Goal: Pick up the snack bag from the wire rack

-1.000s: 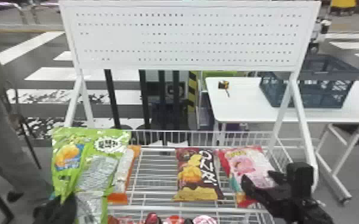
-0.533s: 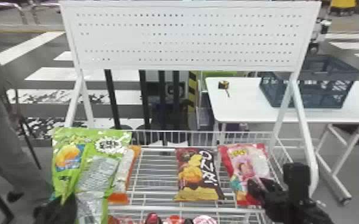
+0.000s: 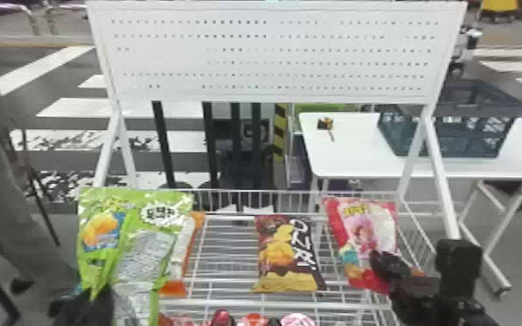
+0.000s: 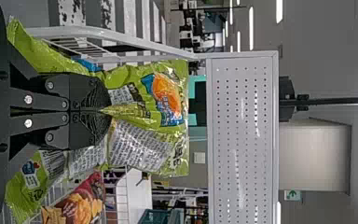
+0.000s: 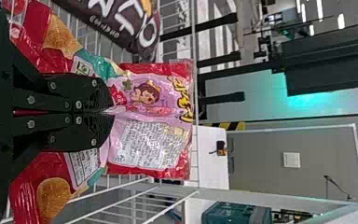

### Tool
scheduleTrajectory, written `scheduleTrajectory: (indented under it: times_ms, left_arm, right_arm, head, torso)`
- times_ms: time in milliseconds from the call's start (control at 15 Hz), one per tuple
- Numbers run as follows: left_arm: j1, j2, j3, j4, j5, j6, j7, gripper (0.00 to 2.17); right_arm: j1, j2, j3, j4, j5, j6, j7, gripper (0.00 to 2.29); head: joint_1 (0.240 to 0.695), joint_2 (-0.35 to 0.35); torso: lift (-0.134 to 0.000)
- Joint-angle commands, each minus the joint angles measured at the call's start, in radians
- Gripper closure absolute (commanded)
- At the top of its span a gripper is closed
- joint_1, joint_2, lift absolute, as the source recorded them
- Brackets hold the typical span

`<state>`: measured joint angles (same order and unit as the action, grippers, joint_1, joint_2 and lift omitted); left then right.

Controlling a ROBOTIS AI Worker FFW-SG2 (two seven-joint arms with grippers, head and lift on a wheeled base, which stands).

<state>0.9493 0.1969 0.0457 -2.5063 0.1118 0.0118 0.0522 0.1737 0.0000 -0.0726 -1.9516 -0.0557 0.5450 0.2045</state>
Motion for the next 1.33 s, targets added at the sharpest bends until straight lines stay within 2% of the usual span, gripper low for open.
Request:
scheduleTrajectory:
  times_ms: [0, 67, 200, 533, 733, 1267]
  left_arm:
    - [0.003, -0.001, -0.003, -0.002, -0.003, -0.006, 0.001, 1.88]
    - [0.005, -0.001, -0.003, -0.003, -0.003, -0.006, 0.001, 1.88]
    - [0.005, -0.001, -0.003, -0.005, -0.003, -0.009, 0.001, 1.88]
    - [-0.001, 0.003, 0.005, -0.003, -0.001, -0.009, 0.001, 1.88]
    - [-0.007, -0.002, 0.008, 0.003, 0.002, -0.009, 0.001, 1.88]
    - [-0.003, -0.007, 0.011, -0.002, -0.001, -0.009, 0.003, 1.88]
  right_arm:
    - [0.128, 0.001, 0.03, -0.185, -0.046, -0.006, 0.007, 2.25]
    - [0.205, 0.001, 0.051, -0.277, -0.044, -0.012, 0.009, 2.25]
    - [0.371, 0.001, 0.066, -0.405, -0.044, -0.147, -0.008, 2.25]
    - [0.704, 0.001, -0.01, -0.472, -0.113, -0.536, -0.004, 2.25]
    - [0.759, 0.001, -0.062, -0.472, -0.115, -0.567, -0.005, 2.25]
    - [0.762, 0.001, -0.044, -0.48, -0.092, -0.567, -0.004, 2.25]
  head:
    - [0.499, 0.0]
    - [0.499, 0.0]
    - [0.499, 0.0]
    - [0.499, 0.0]
    - [0.499, 0.0]
    - [0.499, 0.0]
  torso:
    - [0.0]
    - [0.0]
    - [0.0]
    - [0.0]
    - [0.0]
    - [0.0]
